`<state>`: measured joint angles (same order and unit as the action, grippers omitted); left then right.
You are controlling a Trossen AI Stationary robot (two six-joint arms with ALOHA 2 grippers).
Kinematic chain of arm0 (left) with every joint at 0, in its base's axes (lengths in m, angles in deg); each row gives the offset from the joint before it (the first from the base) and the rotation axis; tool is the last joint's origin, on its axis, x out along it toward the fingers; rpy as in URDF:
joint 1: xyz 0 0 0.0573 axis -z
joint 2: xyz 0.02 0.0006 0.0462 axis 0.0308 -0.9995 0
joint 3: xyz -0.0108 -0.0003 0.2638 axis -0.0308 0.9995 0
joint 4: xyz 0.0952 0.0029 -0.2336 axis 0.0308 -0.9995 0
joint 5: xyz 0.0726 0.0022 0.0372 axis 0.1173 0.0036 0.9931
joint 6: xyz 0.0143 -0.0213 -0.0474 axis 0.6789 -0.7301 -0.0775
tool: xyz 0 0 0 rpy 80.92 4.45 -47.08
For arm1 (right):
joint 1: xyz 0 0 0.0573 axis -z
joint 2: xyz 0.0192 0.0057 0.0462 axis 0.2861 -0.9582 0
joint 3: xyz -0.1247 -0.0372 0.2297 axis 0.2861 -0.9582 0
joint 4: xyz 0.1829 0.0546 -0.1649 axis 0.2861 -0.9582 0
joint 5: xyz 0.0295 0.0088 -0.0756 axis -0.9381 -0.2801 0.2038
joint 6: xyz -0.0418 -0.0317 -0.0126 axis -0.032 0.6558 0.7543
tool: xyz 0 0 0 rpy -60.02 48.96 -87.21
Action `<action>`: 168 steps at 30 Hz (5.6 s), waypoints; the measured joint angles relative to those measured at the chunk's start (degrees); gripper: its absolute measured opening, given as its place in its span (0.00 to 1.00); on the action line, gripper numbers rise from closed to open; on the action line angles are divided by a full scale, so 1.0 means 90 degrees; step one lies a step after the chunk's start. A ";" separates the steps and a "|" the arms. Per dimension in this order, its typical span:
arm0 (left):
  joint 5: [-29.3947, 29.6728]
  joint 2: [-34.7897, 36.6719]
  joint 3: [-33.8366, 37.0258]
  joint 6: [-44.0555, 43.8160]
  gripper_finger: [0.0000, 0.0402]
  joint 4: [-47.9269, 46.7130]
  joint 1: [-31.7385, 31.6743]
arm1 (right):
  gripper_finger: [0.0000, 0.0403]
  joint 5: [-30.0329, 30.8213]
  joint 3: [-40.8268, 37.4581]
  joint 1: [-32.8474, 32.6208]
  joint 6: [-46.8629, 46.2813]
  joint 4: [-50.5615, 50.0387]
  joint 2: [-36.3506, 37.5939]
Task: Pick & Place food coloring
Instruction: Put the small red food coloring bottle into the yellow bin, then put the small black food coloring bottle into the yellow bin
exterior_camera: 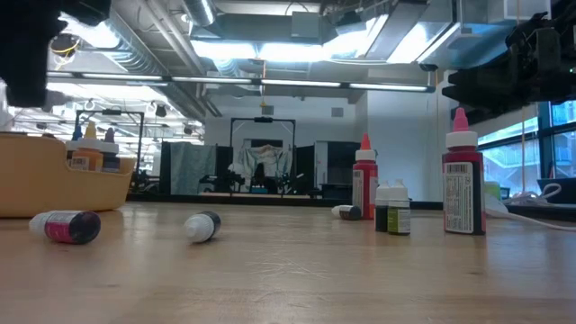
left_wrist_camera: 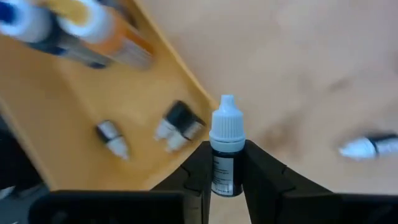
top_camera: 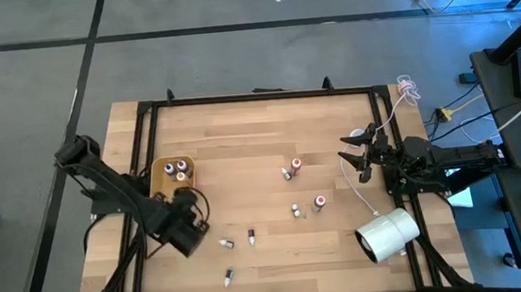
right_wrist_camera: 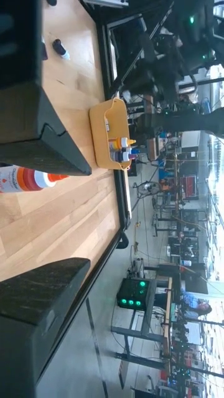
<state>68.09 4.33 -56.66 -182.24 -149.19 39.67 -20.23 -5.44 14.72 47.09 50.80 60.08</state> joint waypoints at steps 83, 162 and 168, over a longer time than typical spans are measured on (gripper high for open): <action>-0.1951 -0.1478 0.0262 0.8604 0.34 0.4594 -0.1052 | 0.57 -0.0005 0.0000 0.0002 -0.0009 0.0002 0.0002; -0.1186 0.0692 0.1433 0.0564 0.20 0.0274 -0.1529 | 0.57 0.0005 -0.0002 0.0002 0.0158 0.0002 -0.0277; -0.1181 0.1122 0.1876 0.0833 0.20 0.0795 -0.1781 | 0.57 0.0005 -0.0001 0.0002 0.0146 0.0005 -0.0279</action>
<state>57.47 14.43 -39.77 -174.74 -142.03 23.64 -20.19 -5.45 14.73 48.40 50.84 57.56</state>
